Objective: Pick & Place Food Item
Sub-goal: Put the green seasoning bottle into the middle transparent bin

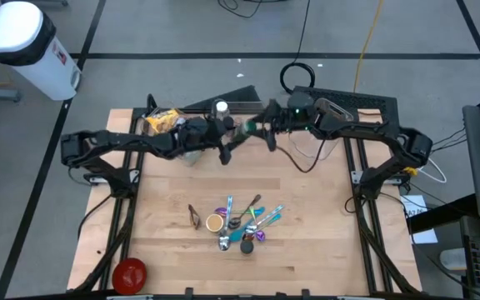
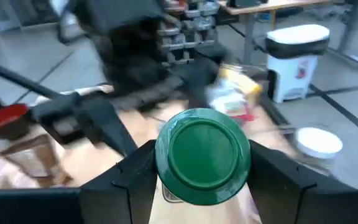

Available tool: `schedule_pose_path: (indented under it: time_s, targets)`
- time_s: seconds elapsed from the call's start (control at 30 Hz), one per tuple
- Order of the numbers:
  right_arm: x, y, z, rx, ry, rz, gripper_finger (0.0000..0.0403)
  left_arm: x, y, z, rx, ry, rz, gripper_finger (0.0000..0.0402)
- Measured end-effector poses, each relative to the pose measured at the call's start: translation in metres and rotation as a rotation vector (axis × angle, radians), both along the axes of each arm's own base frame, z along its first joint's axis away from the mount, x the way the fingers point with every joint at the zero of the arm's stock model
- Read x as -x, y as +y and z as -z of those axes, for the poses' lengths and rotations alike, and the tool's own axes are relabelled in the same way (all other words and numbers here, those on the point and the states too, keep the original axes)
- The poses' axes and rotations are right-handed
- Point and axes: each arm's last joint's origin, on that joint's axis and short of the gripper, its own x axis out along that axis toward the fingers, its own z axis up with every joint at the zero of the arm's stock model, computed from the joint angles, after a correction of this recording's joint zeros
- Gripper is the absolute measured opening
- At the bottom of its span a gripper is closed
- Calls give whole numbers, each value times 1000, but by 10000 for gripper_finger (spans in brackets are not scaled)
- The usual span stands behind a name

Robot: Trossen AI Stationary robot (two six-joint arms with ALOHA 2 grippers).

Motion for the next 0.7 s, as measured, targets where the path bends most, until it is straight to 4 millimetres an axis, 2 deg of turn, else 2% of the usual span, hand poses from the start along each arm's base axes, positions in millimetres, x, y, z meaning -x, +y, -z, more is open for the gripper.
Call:
schedule_pose_path:
  time_s: [0.13,0.27,0.33,0.43,0.57,0.7]
  targets:
    - [5,-7,5,-29,37,24,198,13,4,-7,11,29,-115,280]
    - [2,-2,4,-21,23,-34,198,16,8,-9,20,31,-164,279]
    - [3,-4,3,13,26,19,198,16,7,-8,22,35,-159,279]
    - [9,-19,-3,55,71,160,198,16,8,-7,25,45,-161,280]
    - [12,-41,-16,66,144,222,198,16,8,-7,22,46,-161,280]
    - [16,-60,-5,23,219,258,198,16,8,-7,22,48,-162,280]
